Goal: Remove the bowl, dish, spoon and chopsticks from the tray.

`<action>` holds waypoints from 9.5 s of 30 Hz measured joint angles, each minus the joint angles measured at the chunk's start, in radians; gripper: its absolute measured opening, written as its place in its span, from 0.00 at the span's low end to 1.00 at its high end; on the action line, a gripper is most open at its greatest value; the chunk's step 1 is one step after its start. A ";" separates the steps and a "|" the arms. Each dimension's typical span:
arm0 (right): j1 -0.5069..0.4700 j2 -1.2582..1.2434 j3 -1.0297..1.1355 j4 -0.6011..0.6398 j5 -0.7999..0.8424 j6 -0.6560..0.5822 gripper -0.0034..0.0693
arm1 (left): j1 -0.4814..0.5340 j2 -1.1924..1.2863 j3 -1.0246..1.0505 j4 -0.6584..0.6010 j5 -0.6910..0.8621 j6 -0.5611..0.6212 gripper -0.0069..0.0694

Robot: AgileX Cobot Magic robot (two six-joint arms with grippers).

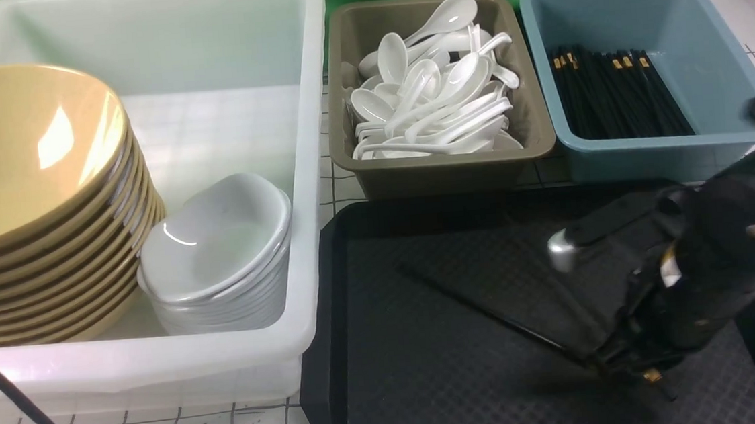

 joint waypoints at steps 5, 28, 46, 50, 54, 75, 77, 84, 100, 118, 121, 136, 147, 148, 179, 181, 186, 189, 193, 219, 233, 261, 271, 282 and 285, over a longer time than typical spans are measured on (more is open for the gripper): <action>0.000 -0.282 -0.004 -0.106 0.085 0.012 0.16 | 0.000 0.000 0.000 -0.009 0.006 0.000 0.08; -0.371 0.619 -1.075 -0.068 0.228 -0.012 0.16 | -0.483 0.641 -0.532 -0.248 0.604 0.448 0.08; -0.387 0.366 -1.187 0.134 0.477 -0.176 0.66 | -0.886 1.478 -1.095 -0.095 0.722 0.875 0.58; -0.387 0.205 -1.187 0.129 0.513 -0.178 0.66 | -0.915 1.633 -1.192 -0.082 0.692 1.007 0.63; -0.387 0.103 -1.187 0.129 0.526 -0.178 0.64 | -0.920 1.727 -1.251 -0.064 0.676 1.068 0.62; -0.387 -0.287 -0.826 0.120 0.489 -0.170 0.63 | -0.922 1.822 -1.358 -0.016 0.766 0.788 0.10; -0.387 -0.373 -0.715 0.097 0.437 -0.154 0.63 | -0.921 1.833 -1.430 -0.005 0.833 0.643 0.10; -0.387 -0.606 -0.433 0.012 0.274 -0.110 0.63 | -0.921 1.833 -1.603 -0.007 0.919 0.443 0.10; -0.387 -1.067 -0.174 -0.328 0.291 0.146 0.61 | -0.870 1.850 -1.941 -0.180 0.252 0.253 0.10; -0.346 -1.078 0.069 -0.324 0.216 0.191 0.35 | -0.825 2.197 -1.939 -0.285 -0.254 0.229 0.20; -0.346 -1.078 0.069 -0.324 0.209 0.193 0.35 | -0.815 2.188 -1.939 -0.289 -0.220 0.229 0.42; -0.076 -1.167 0.071 -0.262 0.494 0.137 0.24 | -0.834 1.725 -2.069 0.084 0.831 0.290 0.09; -0.056 -1.457 0.458 -0.240 -0.101 0.231 0.10 | -0.782 1.182 -1.655 0.164 0.934 0.248 0.08; -0.056 -1.463 0.515 -0.240 -0.173 0.236 0.10 | -0.782 1.118 -1.571 0.164 0.901 0.238 0.08; -0.056 -1.463 0.683 -0.240 -0.376 0.269 0.10 | -0.780 -0.086 -0.040 0.247 0.001 0.068 0.08; -0.056 -1.463 0.683 -0.240 -0.375 0.269 0.10 | -0.780 -0.174 -0.033 0.299 0.038 0.055 0.08; -0.056 -1.463 0.683 -0.240 -0.374 0.269 0.11 | -0.779 -0.340 -0.013 0.478 0.178 -0.141 0.08; -0.056 -1.463 0.683 -0.240 -0.374 0.269 0.11 | -0.742 -0.413 0.051 0.561 0.241 -0.299 0.08; -0.056 -1.463 0.683 -0.240 -0.373 0.269 0.11 | -0.574 -0.422 0.142 0.528 0.261 -0.377 0.08; -0.056 -1.463 0.684 -0.240 -0.374 0.269 0.15 | -0.162 -0.422 0.464 0.061 0.027 -0.026 0.08; -0.056 -1.463 0.686 -0.241 -0.374 0.269 0.17 | -0.162 -0.422 0.464 0.061 0.027 -0.026 0.08; -0.507 -1.553 0.872 -0.023 -0.422 0.030 0.10 | -0.161 -0.422 0.464 0.058 0.027 -0.025 0.08; -0.507 -1.553 0.871 -0.023 -0.418 0.030 0.10 | -0.161 -0.422 0.464 0.058 0.027 -0.025 0.08; -0.507 -1.553 0.871 -0.023 -0.414 0.030 0.11 | -0.161 -0.422 0.464 0.058 0.027 -0.025 0.08; -0.507 -1.553 0.871 -0.023 -0.414 0.030 0.11 | -0.161 -0.422 0.464 0.058 0.027 -0.025 0.08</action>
